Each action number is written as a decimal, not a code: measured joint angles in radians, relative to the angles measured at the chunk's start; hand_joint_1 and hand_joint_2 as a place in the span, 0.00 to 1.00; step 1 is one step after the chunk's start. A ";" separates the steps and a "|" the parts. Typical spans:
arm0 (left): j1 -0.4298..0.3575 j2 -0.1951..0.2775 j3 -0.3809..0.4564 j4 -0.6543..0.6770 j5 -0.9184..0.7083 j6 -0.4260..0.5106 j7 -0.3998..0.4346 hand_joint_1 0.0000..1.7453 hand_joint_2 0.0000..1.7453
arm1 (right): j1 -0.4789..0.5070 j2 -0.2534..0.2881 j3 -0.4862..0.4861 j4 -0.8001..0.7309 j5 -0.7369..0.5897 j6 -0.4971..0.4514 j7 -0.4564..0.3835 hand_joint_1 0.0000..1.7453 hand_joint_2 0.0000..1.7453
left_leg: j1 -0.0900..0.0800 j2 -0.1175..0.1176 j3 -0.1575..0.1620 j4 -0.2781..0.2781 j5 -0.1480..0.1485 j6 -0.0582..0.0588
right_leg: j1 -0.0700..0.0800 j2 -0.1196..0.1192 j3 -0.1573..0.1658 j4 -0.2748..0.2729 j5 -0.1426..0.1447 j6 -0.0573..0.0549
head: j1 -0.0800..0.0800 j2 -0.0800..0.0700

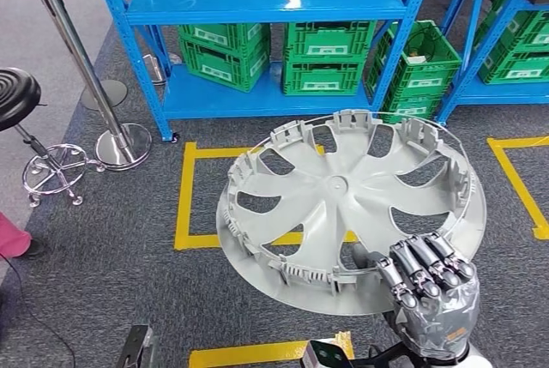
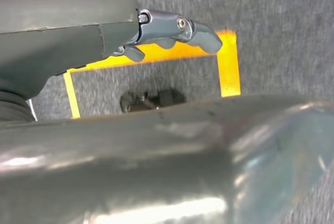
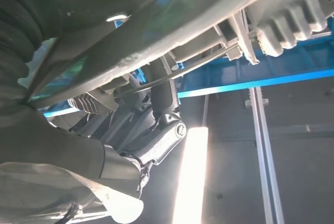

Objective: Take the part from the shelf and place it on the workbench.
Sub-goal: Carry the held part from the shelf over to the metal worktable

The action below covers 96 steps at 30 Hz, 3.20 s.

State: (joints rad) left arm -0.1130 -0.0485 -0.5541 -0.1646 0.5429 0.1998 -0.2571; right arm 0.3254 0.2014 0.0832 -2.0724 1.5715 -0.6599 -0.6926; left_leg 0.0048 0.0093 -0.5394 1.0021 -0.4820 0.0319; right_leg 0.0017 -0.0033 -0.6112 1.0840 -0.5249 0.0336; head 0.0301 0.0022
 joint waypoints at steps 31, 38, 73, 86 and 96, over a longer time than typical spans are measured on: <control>-0.003 -0.008 -0.013 -0.005 -0.017 0.006 0.011 0.00 0.00 | -0.006 -0.001 0.026 0.038 0.000 0.000 0.060 1.00 1.00 | 0.003 0.001 -0.045 -0.012 0.052 0.000 | -0.014 0.002 -0.002 0.080 -0.077 0.025 | 0.007 0.000; -0.002 -0.013 -0.013 -0.005 -0.016 0.006 0.011 0.00 0.00 | -0.008 -0.004 0.025 0.043 0.000 0.000 0.060 1.00 1.00 | 0.005 0.001 -0.054 -0.001 0.055 -0.018 | -0.026 0.001 0.079 -0.056 0.008 0.036 | 0.008 0.000; 0.003 -0.006 0.020 -0.010 0.012 0.009 0.024 0.00 0.00 | -0.016 -0.006 0.040 0.052 0.000 0.000 0.066 1.00 1.00 | -0.002 0.083 -0.017 0.010 0.006 -0.034 | -0.003 -0.037 0.053 -0.084 0.045 -0.017 | 0.013 0.000; 0.005 -0.003 0.032 -0.011 -0.022 0.020 0.034 0.00 0.00 | -0.022 -0.006 0.038 0.026 0.000 0.000 0.051 1.00 1.00 | 0.010 -0.072 -0.013 0.027 -0.010 -0.036 | -0.012 0.108 0.030 -0.067 0.059 -0.015 | 0.007 0.000; 0.003 -0.006 0.033 -0.013 -0.029 0.021 0.035 0.00 0.00 | -0.024 -0.006 0.036 0.007 -0.001 0.000 0.054 1.00 1.00 | 0.008 0.042 -0.016 0.011 0.000 -0.006 | -0.014 0.002 -0.098 0.185 -0.044 0.018 | 0.021 0.000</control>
State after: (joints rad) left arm -0.1101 -0.0549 -0.5215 -0.1774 0.5135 0.2205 -0.2220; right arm 0.3012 0.1953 0.1193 -2.0654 1.5706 -0.6600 -0.6389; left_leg 0.0128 0.0518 -0.5555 1.0134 -0.4818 0.0256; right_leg -0.0120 -0.0009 -0.7095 1.2693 -0.5687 0.0519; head 0.0515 0.0023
